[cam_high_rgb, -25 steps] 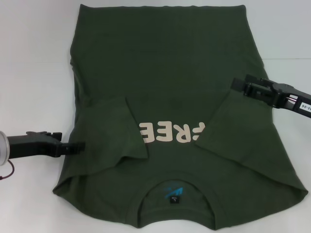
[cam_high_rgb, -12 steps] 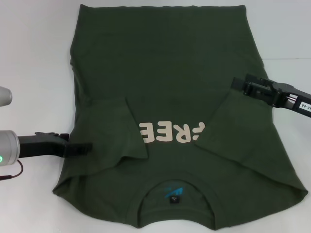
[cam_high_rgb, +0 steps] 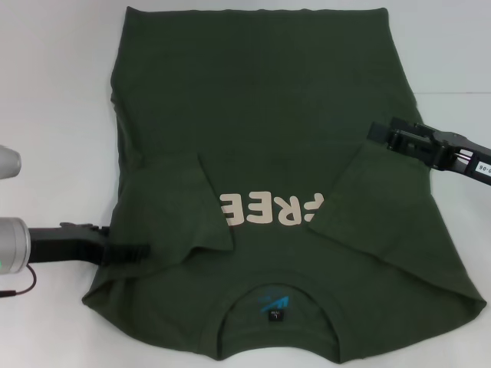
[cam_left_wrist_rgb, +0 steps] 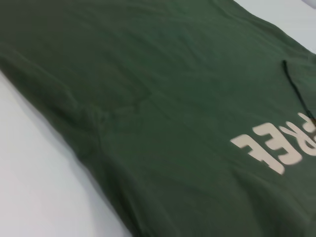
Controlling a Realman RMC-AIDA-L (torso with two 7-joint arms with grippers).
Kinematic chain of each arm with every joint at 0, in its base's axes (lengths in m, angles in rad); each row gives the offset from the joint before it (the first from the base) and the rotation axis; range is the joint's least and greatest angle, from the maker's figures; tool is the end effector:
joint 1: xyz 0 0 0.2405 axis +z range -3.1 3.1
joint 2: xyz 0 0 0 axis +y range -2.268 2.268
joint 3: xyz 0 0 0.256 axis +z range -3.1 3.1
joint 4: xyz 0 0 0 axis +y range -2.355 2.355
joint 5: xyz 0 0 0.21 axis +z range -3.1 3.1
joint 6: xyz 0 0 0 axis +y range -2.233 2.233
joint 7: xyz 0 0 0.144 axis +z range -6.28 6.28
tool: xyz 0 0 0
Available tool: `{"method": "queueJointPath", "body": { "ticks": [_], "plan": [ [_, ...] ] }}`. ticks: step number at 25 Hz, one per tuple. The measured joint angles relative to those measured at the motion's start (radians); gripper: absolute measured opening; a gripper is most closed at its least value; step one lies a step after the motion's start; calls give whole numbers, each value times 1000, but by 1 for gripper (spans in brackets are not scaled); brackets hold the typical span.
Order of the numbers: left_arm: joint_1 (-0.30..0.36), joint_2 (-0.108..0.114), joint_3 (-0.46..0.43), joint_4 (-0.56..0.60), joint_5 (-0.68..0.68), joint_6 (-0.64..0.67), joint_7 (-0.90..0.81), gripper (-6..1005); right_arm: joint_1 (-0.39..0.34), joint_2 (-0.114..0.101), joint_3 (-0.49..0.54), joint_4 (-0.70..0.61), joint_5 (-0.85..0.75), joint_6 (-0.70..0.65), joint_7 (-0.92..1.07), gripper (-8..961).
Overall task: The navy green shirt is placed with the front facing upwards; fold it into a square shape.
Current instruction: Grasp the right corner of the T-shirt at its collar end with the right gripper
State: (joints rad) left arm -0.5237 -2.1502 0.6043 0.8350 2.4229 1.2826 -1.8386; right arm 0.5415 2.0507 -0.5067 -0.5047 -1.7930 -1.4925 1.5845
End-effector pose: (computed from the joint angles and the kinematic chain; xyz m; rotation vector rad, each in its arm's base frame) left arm -0.3138 0.3439 0.0028 -2.4129 -1.1529 -0.1949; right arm 0.2710 0.3508 0.0270 -2.3046 1.0543 1.1122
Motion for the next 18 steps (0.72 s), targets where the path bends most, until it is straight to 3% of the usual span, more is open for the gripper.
{"method": "queueJointPath", "body": {
  "ticks": [18],
  "plan": [
    [25, 22, -6, 71, 12, 232, 8, 888, 0, -3, 1, 0, 0, -3, 0, 945]
  ]
}}
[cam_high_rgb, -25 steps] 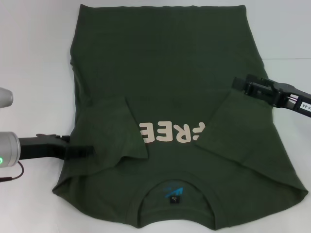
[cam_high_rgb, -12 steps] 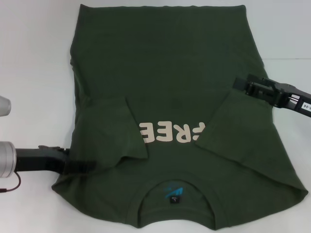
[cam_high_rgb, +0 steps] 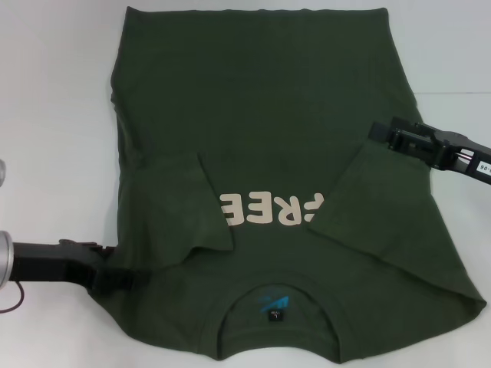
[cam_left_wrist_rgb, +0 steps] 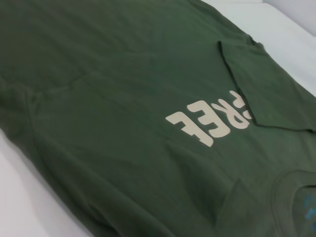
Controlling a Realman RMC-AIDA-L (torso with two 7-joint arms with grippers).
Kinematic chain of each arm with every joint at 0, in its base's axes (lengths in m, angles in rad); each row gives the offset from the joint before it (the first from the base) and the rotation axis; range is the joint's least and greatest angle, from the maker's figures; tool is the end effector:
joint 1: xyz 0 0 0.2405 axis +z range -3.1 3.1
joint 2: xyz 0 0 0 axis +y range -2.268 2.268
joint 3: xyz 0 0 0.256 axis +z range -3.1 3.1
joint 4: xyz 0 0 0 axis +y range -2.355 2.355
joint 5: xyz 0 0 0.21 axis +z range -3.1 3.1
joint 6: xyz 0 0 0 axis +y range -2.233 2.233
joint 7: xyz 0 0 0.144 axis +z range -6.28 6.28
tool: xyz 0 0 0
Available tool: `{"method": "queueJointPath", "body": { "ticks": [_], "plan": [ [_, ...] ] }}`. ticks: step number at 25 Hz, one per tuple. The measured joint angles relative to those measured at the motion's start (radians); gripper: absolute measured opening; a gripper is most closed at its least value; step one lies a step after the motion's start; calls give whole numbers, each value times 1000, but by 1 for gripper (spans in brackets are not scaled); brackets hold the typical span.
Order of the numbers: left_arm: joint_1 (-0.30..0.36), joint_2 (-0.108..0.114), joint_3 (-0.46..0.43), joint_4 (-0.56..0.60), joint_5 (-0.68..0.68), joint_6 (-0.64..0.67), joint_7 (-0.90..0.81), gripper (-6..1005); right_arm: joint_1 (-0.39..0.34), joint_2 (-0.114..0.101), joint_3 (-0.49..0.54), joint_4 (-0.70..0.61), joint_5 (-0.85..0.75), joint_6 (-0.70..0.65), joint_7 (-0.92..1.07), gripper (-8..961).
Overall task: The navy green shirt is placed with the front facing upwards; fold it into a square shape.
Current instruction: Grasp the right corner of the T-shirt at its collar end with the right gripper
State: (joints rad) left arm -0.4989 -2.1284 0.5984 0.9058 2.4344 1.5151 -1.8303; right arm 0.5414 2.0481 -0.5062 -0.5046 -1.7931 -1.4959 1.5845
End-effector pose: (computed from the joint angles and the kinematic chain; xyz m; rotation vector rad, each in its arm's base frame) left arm -0.3056 0.3212 0.0167 -2.5770 -1.1542 -0.2051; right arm 0.2712 0.3507 0.0282 -2.3064 1.0516 1.1125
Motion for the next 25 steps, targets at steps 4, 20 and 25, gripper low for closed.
{"method": "queueJointPath", "body": {
  "ticks": [4, 20, 25],
  "plan": [
    [6, 3, -3, 12, 1, 26, -3, 888, 1, -1, 0, 0, 0, 1, 0, 945],
    [24, 12, -20, 36, 43, 87, -26, 887, 5, -2, 0, 0, 0, 5, 0, 944],
    [28, 12, -35, 37, 50, 83, -26, 886, 6, -2, 0, 0, 0, 5, 0, 944]
  ]
}}
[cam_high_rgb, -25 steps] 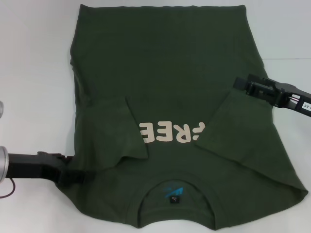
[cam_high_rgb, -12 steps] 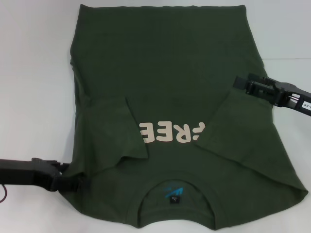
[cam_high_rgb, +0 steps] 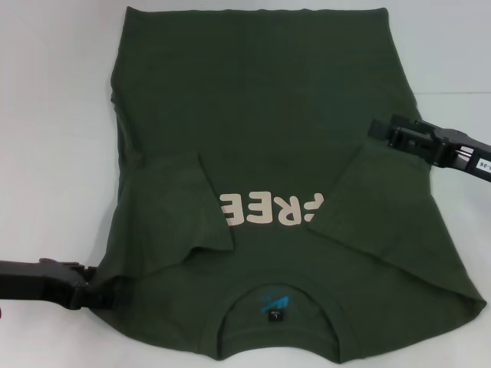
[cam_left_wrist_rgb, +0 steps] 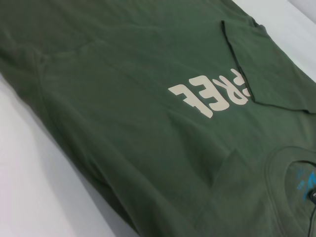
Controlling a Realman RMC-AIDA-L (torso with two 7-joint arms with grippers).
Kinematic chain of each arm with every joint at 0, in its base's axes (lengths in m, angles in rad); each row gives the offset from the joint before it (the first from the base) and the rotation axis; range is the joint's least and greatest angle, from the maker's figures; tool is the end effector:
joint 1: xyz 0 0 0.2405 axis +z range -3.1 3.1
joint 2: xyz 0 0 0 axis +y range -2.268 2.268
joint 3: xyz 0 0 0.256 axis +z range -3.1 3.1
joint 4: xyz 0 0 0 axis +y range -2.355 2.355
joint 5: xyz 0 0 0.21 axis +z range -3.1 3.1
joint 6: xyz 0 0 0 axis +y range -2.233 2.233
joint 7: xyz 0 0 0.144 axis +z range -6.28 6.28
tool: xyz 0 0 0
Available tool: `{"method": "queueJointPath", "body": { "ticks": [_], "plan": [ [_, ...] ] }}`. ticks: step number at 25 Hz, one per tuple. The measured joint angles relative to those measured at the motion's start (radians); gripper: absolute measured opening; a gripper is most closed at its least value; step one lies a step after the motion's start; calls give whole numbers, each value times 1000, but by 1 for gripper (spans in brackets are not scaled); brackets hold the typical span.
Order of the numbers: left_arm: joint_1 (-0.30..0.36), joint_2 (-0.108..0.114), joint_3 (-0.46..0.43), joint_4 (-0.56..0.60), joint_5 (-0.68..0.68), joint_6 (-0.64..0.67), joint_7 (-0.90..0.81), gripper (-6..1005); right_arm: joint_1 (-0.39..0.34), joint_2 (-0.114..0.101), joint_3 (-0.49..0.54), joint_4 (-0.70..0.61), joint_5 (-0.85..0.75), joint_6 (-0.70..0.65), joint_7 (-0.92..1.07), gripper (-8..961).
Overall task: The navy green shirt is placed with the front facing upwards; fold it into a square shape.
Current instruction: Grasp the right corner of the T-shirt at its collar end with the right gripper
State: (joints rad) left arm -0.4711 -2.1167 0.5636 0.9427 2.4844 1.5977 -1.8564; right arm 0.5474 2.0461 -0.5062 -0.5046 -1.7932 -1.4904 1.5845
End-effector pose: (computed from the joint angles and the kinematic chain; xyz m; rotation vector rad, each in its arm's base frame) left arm -0.3168 0.3046 0.0288 -2.5773 -1.2340 -0.1634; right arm 0.2701 0.3531 0.0290 -2.3065 1.0457 1.1086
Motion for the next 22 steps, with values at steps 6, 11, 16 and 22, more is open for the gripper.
{"method": "queueJointPath", "body": {
  "ticks": [6, 11, 16, 22],
  "plan": [
    [1, 0, -8, 0, 6, -5, 0, 886, 0, 0, 0, 0, 0, -1, 0, 945],
    [5, 0, -9, 0, 10, -5, 0, 886, -1, 0, 0, 0, 0, -1, 0, 945],
    [8, 0, -12, 3, 28, -5, -1, 886, 0, 0, 0, 0, 0, -3, 0, 945],
    [17, 0, -14, 11, 30, -2, -7, 886, 0, 0, 0, 0, 0, -6, 0, 945]
  ]
}}
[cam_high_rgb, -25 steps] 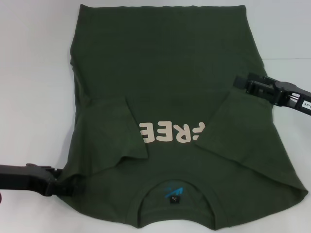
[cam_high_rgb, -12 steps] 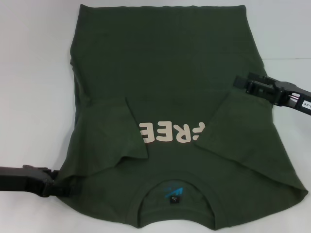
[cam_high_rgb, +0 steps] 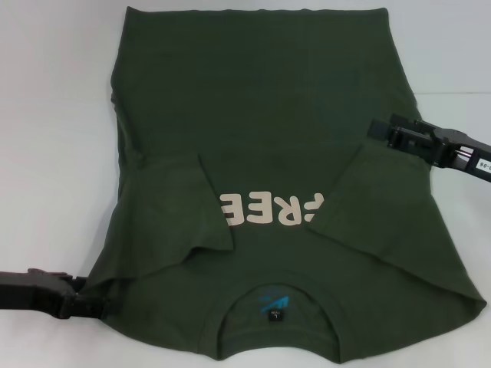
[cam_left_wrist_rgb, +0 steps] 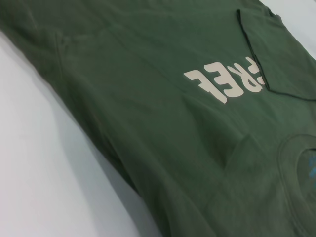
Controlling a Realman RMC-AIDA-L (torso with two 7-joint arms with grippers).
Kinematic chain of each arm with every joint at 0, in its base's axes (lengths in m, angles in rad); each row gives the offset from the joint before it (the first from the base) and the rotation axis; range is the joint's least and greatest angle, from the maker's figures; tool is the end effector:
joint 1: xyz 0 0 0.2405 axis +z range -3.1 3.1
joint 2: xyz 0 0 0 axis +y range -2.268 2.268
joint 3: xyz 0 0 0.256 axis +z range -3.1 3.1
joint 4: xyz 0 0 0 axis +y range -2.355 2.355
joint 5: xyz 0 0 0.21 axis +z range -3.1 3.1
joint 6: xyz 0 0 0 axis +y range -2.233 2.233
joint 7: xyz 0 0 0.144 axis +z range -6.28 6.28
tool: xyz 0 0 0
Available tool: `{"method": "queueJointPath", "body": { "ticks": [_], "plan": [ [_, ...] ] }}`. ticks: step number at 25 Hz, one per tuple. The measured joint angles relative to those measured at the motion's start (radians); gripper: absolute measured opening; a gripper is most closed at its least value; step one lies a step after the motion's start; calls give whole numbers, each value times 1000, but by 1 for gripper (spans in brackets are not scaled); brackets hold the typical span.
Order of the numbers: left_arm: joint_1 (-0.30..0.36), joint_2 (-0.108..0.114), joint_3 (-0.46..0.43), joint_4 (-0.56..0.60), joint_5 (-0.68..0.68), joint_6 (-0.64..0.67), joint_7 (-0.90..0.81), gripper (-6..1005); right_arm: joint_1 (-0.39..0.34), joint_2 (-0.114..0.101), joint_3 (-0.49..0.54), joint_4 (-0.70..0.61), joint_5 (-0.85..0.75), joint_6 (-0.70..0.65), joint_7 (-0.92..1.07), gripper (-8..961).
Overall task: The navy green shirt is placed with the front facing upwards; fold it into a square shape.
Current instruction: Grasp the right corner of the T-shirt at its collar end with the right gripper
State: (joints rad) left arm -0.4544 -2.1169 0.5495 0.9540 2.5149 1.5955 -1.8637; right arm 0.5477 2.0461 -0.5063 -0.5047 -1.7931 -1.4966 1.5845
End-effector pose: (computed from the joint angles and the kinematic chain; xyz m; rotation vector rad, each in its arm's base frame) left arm -0.3261 0.2981 0.0320 -2.5465 -1.2686 -0.1262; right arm 0.2693 0.3526 0.0290 -2.3117 1.0433 1.1134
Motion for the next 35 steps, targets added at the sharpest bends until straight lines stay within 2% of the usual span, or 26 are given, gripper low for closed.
{"method": "queueJointPath", "body": {
  "ticks": [16, 22, 27, 30, 35],
  "plan": [
    [-2, 1, 3, 10, 4, -5, -45, 885, -2, 0, 0, 0, 6, -1, 0, 944],
    [-10, 2, 10, 12, 36, -17, -56, 735, -4, 2, 0, -10, 14, -2, -2, 944],
    [-11, 0, 12, 12, 40, -21, -57, 487, -5, 3, 0, -11, 14, -2, -2, 944],
    [-13, 0, 12, 12, 41, -26, -58, 246, -5, 2, 0, -12, 14, -2, -2, 945],
    [-13, 0, 12, 12, 42, -31, -58, 53, -6, 2, 0, -12, 14, -2, -2, 945]
  ]
}}
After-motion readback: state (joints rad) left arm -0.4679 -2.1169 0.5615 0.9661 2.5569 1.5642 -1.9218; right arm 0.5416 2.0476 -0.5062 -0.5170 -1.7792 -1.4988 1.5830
